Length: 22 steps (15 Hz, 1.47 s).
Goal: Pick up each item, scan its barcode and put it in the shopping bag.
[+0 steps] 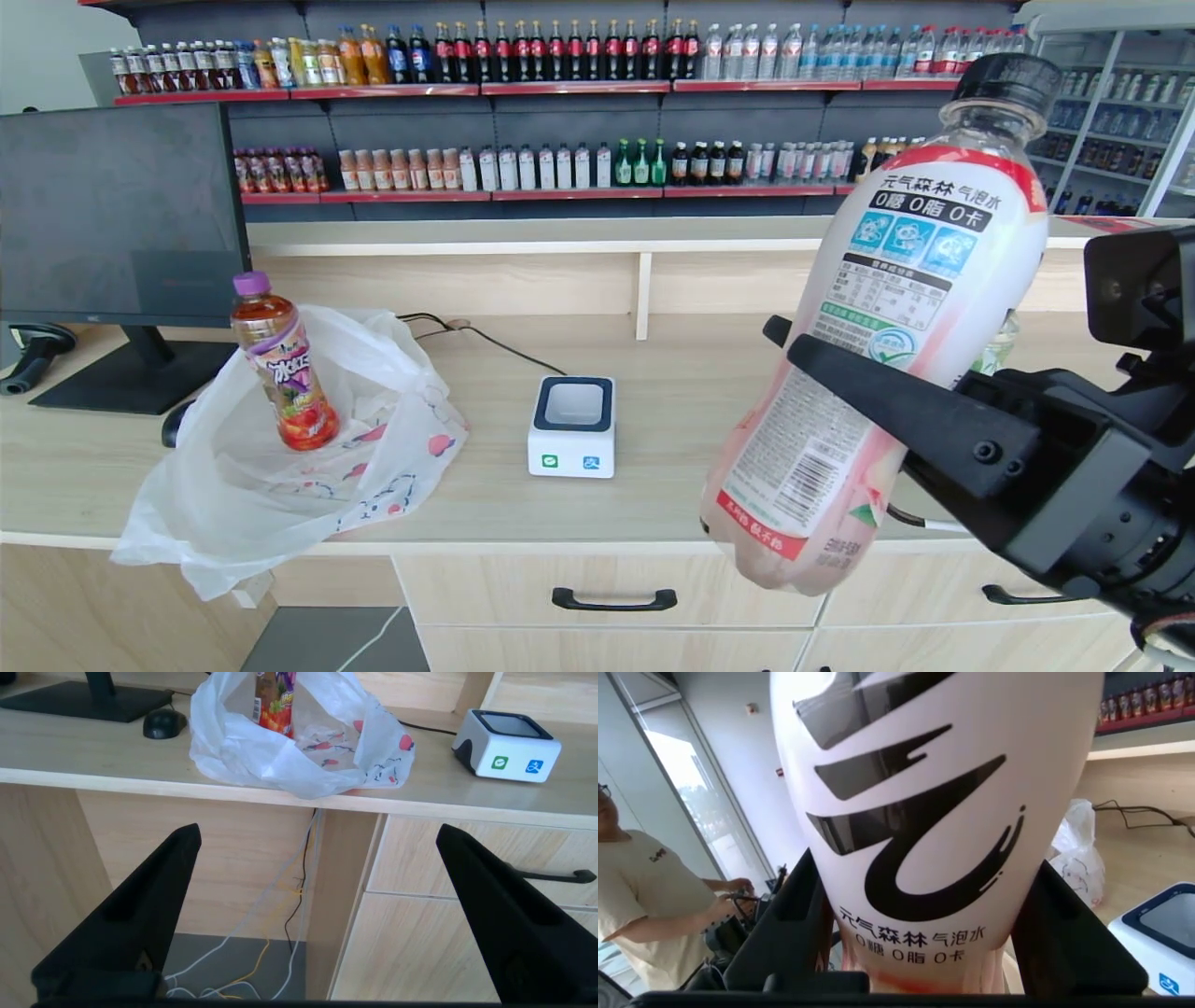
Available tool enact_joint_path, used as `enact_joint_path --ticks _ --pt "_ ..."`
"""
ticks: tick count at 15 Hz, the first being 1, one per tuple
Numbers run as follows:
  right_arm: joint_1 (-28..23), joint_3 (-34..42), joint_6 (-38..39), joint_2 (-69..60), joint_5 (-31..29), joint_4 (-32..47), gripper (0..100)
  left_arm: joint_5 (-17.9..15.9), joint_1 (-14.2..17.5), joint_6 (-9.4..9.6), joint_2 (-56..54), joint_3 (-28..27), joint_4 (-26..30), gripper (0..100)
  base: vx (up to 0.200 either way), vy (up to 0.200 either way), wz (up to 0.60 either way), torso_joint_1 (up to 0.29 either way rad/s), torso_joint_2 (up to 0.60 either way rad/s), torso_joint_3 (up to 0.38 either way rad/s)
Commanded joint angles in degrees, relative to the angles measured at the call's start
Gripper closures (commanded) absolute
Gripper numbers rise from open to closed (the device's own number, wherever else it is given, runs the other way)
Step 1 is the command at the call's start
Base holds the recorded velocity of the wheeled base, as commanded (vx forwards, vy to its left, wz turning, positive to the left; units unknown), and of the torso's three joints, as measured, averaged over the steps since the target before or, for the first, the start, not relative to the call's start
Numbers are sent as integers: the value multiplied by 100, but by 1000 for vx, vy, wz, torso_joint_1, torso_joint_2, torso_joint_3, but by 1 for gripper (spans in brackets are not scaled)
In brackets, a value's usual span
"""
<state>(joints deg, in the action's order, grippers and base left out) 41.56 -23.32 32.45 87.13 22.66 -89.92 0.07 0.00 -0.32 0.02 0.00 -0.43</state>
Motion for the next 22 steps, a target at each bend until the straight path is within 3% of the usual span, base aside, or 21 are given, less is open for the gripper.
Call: enact_joint_path --ticks 1,14,16,19,22 --pt "1 21 -2 -29 1 -8 100 1 0 -3 -2 0 -1 0 0 0 0 0 0 0" --pt "-7 56 -134 -11 1 -8 100 1 0 -3 -2 0 -1 0 0 0 0 0 0 0" --pt "-69 205 -441 112 -78 -8 100 1 0 -3 -2 0 -1 0 0 0 0 0 0 0" --pt "-877 302 -1839 674 -104 -8 100 1 0 -3 -2 0 -1 0 0 0 0 0 0 0" --pt "-1185 231 -2384 797 -148 -8 100 1 0 5 -2 0 -1 0 0 0 0 0 0 0"
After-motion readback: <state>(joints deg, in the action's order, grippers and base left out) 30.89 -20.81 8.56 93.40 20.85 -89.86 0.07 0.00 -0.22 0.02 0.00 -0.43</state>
